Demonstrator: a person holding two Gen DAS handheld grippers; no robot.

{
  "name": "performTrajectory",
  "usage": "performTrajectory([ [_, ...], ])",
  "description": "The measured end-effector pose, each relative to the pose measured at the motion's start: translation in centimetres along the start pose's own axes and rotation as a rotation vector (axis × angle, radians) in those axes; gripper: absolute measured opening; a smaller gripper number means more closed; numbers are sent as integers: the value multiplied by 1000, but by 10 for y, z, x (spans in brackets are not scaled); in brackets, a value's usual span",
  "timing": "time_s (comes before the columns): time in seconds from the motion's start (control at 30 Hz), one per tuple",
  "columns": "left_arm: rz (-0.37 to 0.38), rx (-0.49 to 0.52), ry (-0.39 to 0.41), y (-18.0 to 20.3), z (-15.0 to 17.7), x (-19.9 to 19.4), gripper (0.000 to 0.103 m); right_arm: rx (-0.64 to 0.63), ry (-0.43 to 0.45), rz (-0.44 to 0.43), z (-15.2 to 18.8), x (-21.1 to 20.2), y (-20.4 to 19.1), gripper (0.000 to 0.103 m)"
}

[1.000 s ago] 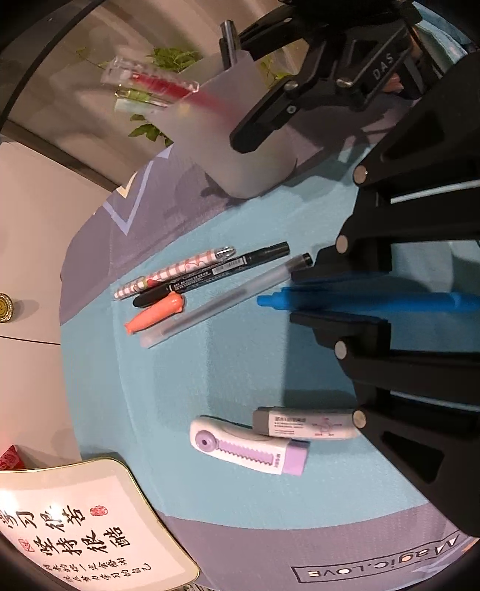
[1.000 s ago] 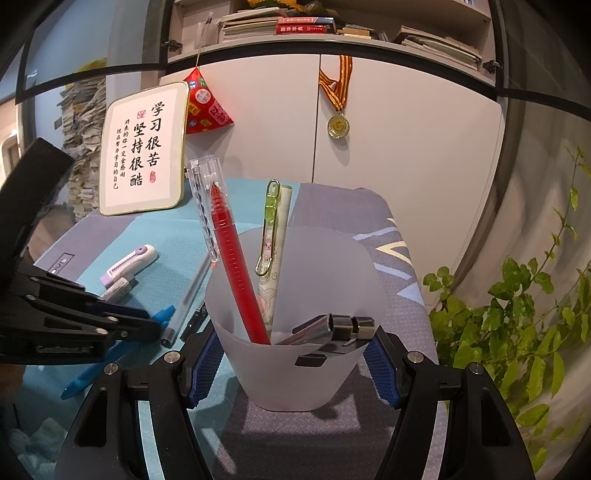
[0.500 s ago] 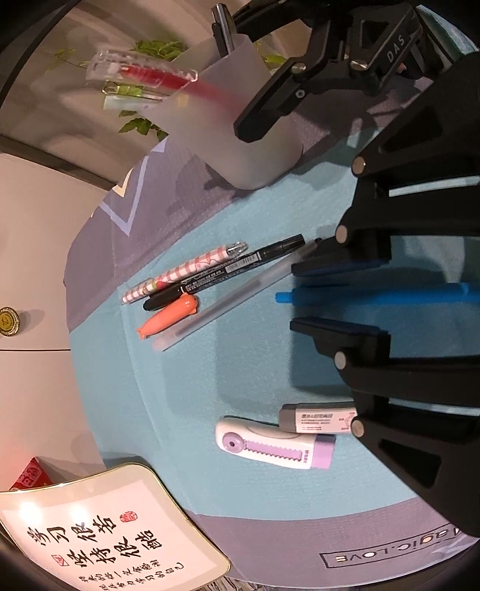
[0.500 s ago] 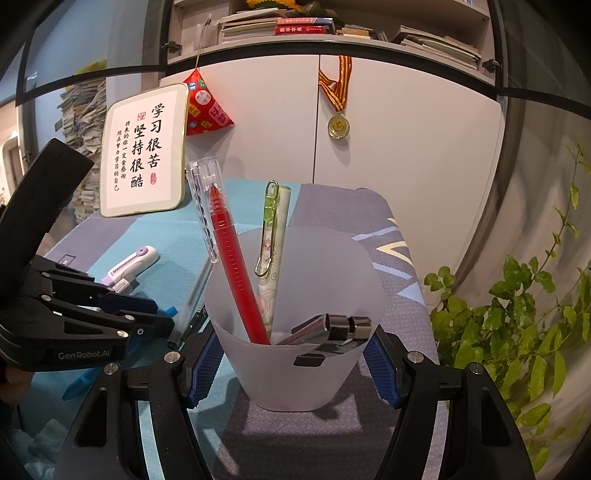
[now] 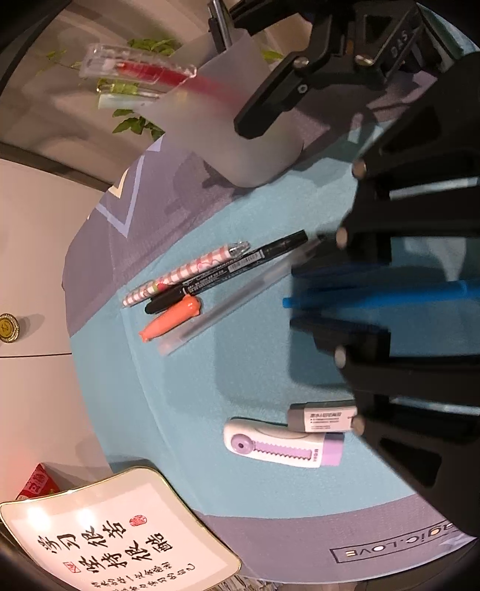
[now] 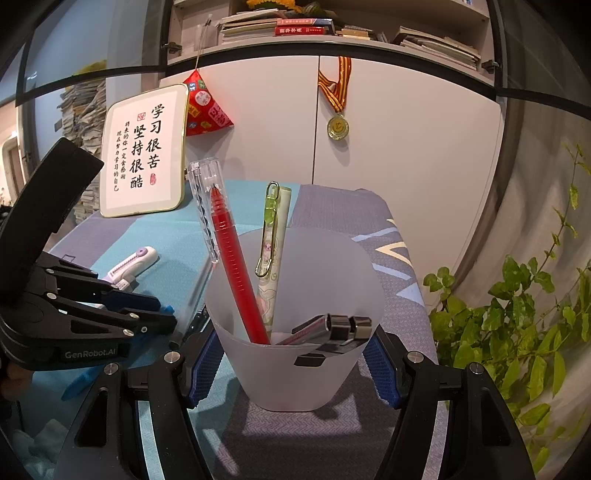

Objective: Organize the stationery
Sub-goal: 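Lift the blue pen over the cup and release it with the left tool, then grasp the clear translucent pen from the mat with the left tool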

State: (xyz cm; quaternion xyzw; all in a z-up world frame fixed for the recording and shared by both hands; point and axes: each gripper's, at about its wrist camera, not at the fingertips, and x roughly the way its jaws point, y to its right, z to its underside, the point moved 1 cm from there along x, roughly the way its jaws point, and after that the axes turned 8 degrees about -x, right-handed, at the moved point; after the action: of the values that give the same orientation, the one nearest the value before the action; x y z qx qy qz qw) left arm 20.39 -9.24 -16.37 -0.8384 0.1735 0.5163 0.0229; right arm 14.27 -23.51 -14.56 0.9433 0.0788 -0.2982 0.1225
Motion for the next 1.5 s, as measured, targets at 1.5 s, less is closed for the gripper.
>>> performTrajectory([
  [1.5, 338, 27, 403, 75, -41, -141, 8, 2, -7, -11, -3, 1, -1, 70],
])
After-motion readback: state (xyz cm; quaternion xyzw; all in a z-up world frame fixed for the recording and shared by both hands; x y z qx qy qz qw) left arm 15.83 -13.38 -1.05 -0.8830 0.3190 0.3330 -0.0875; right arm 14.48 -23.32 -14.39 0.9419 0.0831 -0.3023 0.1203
